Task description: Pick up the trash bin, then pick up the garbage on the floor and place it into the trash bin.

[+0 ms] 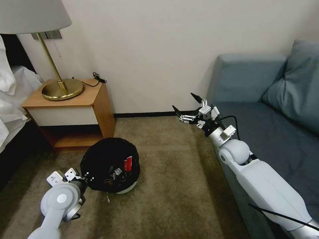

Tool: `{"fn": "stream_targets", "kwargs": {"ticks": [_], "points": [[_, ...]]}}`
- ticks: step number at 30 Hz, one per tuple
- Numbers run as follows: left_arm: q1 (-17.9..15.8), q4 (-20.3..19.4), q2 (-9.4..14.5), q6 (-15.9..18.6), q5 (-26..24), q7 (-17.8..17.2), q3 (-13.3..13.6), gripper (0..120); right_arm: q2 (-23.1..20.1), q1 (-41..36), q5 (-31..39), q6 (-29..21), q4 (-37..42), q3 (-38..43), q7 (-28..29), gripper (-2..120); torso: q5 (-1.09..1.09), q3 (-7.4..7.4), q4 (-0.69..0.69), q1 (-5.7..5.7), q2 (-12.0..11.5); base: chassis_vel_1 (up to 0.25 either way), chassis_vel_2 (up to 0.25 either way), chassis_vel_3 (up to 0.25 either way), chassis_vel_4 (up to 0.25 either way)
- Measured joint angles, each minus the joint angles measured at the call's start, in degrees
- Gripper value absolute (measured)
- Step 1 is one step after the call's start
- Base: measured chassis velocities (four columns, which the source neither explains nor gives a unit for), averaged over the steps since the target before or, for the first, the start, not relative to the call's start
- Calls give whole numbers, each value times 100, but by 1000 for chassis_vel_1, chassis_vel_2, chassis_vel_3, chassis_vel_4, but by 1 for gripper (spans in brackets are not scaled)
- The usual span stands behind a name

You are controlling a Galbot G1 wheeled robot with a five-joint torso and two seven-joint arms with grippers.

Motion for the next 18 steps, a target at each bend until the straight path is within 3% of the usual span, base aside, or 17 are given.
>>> {"fn": "stream_targets", "kwargs": {"ticks": [14, 18], "points": [[-48, 315, -24, 84, 205, 53, 75, 0, -69, -261, -83, 118, 25, 13, -55, 100, 0, 0, 0, 0, 0, 0, 0, 0, 0], [-47, 308, -25, 106, 204, 45, 64, 10, -82, -293, -121, 139, 15, 6, -80, 100, 0, 0, 0, 0, 1, 0, 0, 0, 0]]}}
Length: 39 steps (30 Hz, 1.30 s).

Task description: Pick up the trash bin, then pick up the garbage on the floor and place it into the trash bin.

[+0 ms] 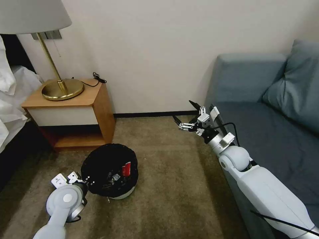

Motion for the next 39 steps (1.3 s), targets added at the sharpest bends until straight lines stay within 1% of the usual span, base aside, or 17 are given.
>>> {"fn": "stream_targets", "kwargs": {"ticks": [6, 11, 14, 21, 23, 27, 28, 29, 30, 31, 32, 33, 34, 35, 37, 38, 39], "points": [[2, 34, 3, -8, 4, 46, -67, 30, 0, -14, -31, 29, -58, -8, -46, 100, 0, 0, 1, 0, 0, 0, 0, 0, 0], [70, -91, 9, -14, 302, 281, -136, 46, -26, -1, -13, 56, -109, -3, -121, 100, 0, 0, 0, 0, -1, 0, 0, 0, 0], [229, -300, 47, 69, 670, 453, -198, 63, -56, 29, 34, 64, -127, 20, -170, 100, 0, 0, 1, 0, 0, 0, 0, 0, 0], [292, -456, 50, 69, 942, 512, -246, 83, -38, 96, 43, 78, -211, 16, -178, 100, 0, 0, 1, 0, 0, 0, 0, 0, 0], [354, -657, 66, 107, 1094, 517, -257, 95, -35, 108, 52, 82, -225, 12, -184, 100, -1, 0, 0, 0, -1, 0, 0, 0, 0], [456, -906, 101, 156, 1321, 566, -318, 100, -35, 111, 63, 85, -227, 21, -185, 100, -1, 0, 0, 0, -1, 0, 0, 0, 0], [574, -1172, 131, 181, 1581, 654, -374, 100, -35, 109, 76, 85, -222, 54, -185, 100, -1, 1, 1, 0, -1, 0, 0, 0, 0], [699, -1441, 166, 168, 1982, 888, -451, 100, -33, 100, 82, 85, -212, 102, -171, 100, -1, 0, 1, 0, 0, 0, 0, 0, 0], [699, -1441, 166, 168, 1982, 888, -451, 100, -33, 100, 82, 85, -212, 102, -171, 100, -1, 0, 1, 0, 0, 0, 0, 0, 0], [832, -1694, 200, 10, 2526, 1338, -556, 100, -19, 76, 83, 85, -199, 168, -110, 100, -1, 0, 2, 0, -1, 0, 0, 0, 0], [955, -1963, 239, -393, 3250, 2094, -697, 100, 5, 15, 107, 55, -153, 283, -3, 100, 0, 0, 3, 0, 0, 0, 0, 0, 0], [1005, -2097, 266, -749, 3770, 2577, -803, 100, 18, -50, 154, -18, -80, 381, 139, 100, 3, 0, 3, 0, 0, 0, 0, 0, 0], [1005, -2097, 266, -749, 3770, 2577, -803, 100, 18, -50, 154, -18, -80, 381, 139, 100, 3, 0, 3, 0, 0, 0, 0, 0, 0], [1007, -2152, 288, -1247, 4398, 3109, -920, 100, 50, -190, 317, -229, 123, 521, 506, 100, 2, 0, 1, 0, 0, 0, 0, 0, 0], [888, -1960, 272, -1922, 5209, 3668, -973, 100, 181, -439, 678, -605, 547, 753, 1325, 100, 0, 0, -2, 0, 0, 0, 0, 0, 0], [888, -1960, 272, -1922, 5209, 3668, -973, 100, 181, -439, 678, -605, 547, 753, 1325, 100, 0, 0, -2, 0, 0, 0, 0, 0, 0], [824, -1817, 216, -2174, 5537, 3856, -944, 100, 298, -561, 782, -756, 720, 924, 1593, 100, -1, 0, -1, 0, -1, 0, 0, 0, 0]]}}
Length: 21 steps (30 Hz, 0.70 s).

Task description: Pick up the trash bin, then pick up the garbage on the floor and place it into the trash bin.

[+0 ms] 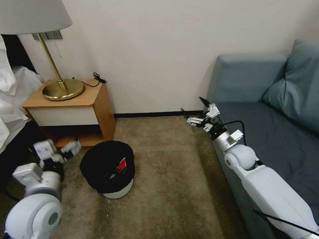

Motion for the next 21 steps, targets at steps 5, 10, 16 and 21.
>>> {"fn": "stream_targets", "kwargs": {"ticks": [5, 10, 16, 21], "points": [[-172, 346, -204, -506, 372, 236, 185, 100, 241, -386, 407, -447, 564, 448, 428, 100, -1, 0, 2, 0, 0, 0, 0, 0, 0], [-325, 686, -223, -1049, 463, 624, 218, 100, 226, -985, 1047, -747, 1232, 999, 603, 100, -1, 0, 2, 0, 0, 0, 0, 0, 0], [-198, 502, -212, -856, -55, 608, 357, 100, 231, -1505, 729, -700, 1462, 1410, 428, 100, 1, 0, 1, 0, 0, 0, 0, 0, 0], [-113, 465, -236, -785, -146, 537, 385, 100, 236, -1933, 426, -621, 1604, 1545, 315, 100, 0, 0, 2, 0, 0, 0, 0, 0, 0]]}}
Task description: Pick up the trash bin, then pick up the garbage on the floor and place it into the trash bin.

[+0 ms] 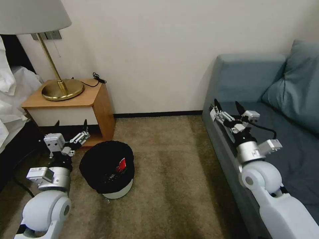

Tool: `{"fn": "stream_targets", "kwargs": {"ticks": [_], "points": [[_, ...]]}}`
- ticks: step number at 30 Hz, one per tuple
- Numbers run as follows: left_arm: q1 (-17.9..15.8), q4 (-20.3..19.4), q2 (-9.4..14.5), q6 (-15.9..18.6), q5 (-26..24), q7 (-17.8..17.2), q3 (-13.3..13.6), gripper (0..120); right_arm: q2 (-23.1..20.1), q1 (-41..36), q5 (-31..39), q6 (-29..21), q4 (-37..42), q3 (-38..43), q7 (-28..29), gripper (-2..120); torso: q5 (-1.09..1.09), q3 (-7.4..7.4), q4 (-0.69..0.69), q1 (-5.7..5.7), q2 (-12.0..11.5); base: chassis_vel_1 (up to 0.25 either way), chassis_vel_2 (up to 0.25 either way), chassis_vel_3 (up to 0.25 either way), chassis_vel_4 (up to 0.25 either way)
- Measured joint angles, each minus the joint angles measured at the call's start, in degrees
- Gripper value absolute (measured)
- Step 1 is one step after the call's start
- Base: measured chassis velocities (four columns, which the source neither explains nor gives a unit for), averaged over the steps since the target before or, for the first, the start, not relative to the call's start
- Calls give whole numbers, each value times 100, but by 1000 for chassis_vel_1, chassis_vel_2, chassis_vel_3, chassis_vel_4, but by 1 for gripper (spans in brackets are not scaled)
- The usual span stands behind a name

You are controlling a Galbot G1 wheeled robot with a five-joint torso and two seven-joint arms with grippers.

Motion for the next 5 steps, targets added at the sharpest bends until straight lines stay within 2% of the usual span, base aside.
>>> {"fn": "stream_targets", "kwargs": {"ticks": [5], "points": [[51, -69, -2, 41, -31, -8, 16, 100, 54, -266, -391, 186, 17, 73, -122, 100, 0, 0, -1, 0, 0, 0, 0, 0, 0]]}}
